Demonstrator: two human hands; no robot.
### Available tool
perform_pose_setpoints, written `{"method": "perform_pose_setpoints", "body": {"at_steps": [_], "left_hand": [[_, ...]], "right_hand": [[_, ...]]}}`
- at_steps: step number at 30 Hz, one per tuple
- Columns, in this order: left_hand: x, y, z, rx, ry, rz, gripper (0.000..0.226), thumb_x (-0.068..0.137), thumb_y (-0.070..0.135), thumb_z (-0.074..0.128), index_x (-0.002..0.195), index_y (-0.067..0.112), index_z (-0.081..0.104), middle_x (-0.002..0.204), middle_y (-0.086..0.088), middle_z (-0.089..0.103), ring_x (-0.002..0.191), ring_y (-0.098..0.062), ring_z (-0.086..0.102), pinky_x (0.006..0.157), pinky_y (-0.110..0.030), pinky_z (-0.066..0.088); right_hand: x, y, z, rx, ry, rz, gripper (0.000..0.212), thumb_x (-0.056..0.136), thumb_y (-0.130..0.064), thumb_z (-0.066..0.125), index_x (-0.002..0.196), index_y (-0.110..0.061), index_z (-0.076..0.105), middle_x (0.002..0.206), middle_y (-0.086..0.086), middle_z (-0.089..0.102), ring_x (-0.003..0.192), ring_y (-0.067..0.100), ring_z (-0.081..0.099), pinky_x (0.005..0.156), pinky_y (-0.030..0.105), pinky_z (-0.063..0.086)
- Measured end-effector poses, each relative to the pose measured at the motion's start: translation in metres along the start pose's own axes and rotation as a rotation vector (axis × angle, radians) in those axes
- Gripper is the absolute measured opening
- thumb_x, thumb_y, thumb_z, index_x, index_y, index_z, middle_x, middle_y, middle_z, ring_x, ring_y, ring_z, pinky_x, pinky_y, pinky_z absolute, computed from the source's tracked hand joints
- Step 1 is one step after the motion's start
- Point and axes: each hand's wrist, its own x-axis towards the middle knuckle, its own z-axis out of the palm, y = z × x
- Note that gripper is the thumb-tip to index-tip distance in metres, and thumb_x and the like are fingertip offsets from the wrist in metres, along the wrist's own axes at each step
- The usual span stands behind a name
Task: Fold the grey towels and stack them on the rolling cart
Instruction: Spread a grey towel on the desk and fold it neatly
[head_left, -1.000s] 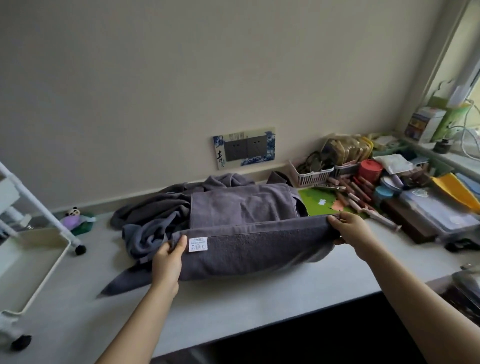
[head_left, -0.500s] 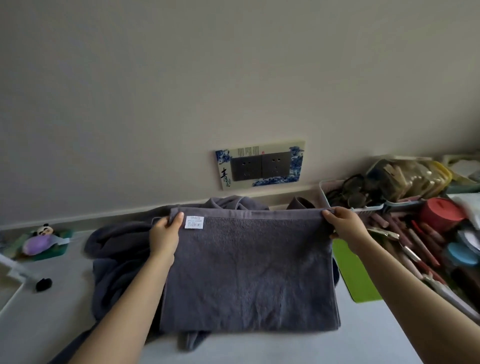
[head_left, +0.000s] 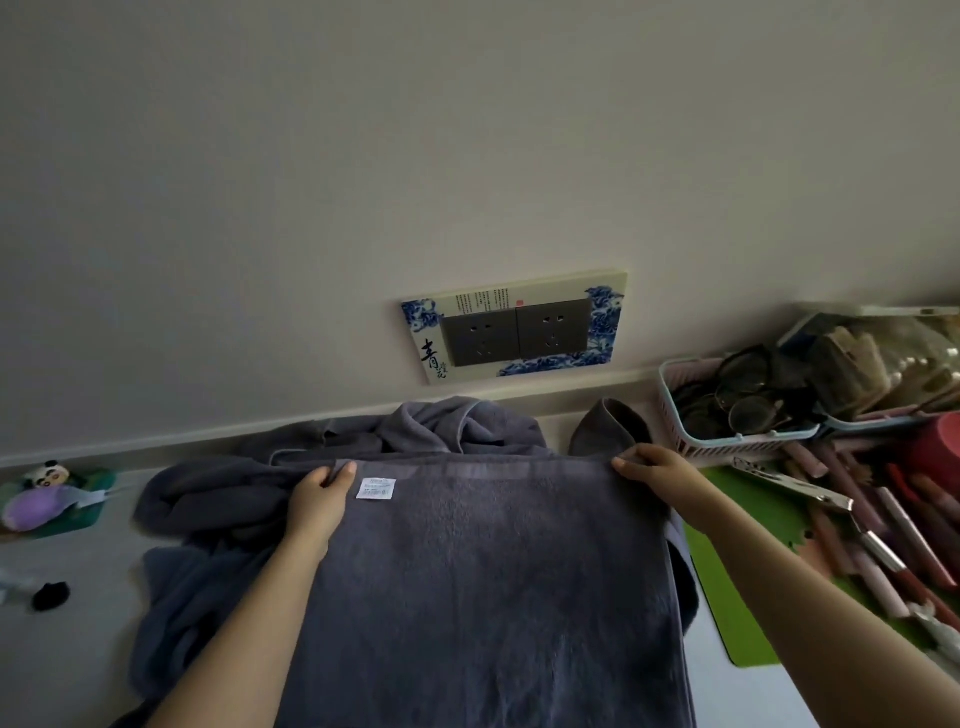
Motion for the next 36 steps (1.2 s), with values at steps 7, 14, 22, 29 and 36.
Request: {"method": "perform_pose_setpoints", "body": {"at_steps": [7, 14, 22, 29, 36], "left_hand": [[-0.005, 0.011, -0.01, -0.372, -0.195, -0.182, 0.02, 0.095, 0.021, 0.053, 0.104, 0.006, 0.062, 0.099, -0.008, 0.065, 0.09, -0.019, 0.061, 0.085, -0.034, 0.048], [-0.017, 0.024, -0.018, -0.519, -0.06, -0.089, 0.027, 0.09, 0.021, 0.06, 0.108, 0.001, 0.064, 0.097, -0.008, 0.066, 0.093, -0.022, 0.061, 0.089, -0.034, 0.047], [-0.07, 0.033, -0.05, -0.694, 0.111, 0.073, 0.011, 0.087, 0.024, 0.065, 0.079, 0.018, 0.067, 0.086, 0.001, 0.067, 0.082, -0.012, 0.062, 0.085, -0.032, 0.049], [-0.143, 0.012, -0.093, -0.695, 0.181, 0.201, 0.015, 0.085, 0.031, 0.067, 0.074, 0.021, 0.07, 0.086, 0.002, 0.069, 0.093, -0.019, 0.064, 0.093, -0.039, 0.05], [-0.226, -0.011, -0.141, -0.595, 0.195, 0.266, 0.019, 0.083, 0.034, 0.069, 0.071, 0.019, 0.068, 0.078, 0.0, 0.067, 0.085, -0.021, 0.063, 0.087, -0.037, 0.05]], "right_hand": [[0.002, -0.006, -0.002, 0.184, -0.11, 0.014, 0.021, 0.09, -0.009, 0.057, 0.07, -0.013, 0.052, 0.071, 0.006, 0.051, 0.071, 0.016, 0.047, 0.064, 0.026, 0.037], [-0.023, -0.016, 0.005, 0.423, 0.064, -0.018, 0.012, 0.087, -0.014, 0.062, 0.077, -0.009, 0.059, 0.074, 0.009, 0.058, 0.073, 0.019, 0.054, 0.068, 0.029, 0.043], [-0.091, -0.044, 0.01, 0.266, 0.377, -0.271, 0.016, 0.088, -0.027, 0.062, 0.076, -0.018, 0.059, 0.07, 0.0, 0.057, 0.068, 0.012, 0.05, 0.061, 0.028, 0.038], [-0.192, -0.049, 0.023, 0.051, 0.622, -0.432, 0.016, 0.089, -0.023, 0.06, 0.077, -0.014, 0.053, 0.07, -0.006, 0.056, 0.065, 0.003, 0.049, 0.058, 0.016, 0.036], [-0.292, -0.038, 0.027, -0.038, 0.622, -0.43, 0.02, 0.087, -0.024, 0.062, 0.084, -0.004, 0.058, 0.075, 0.004, 0.06, 0.073, 0.018, 0.053, 0.067, 0.028, 0.034]]}}
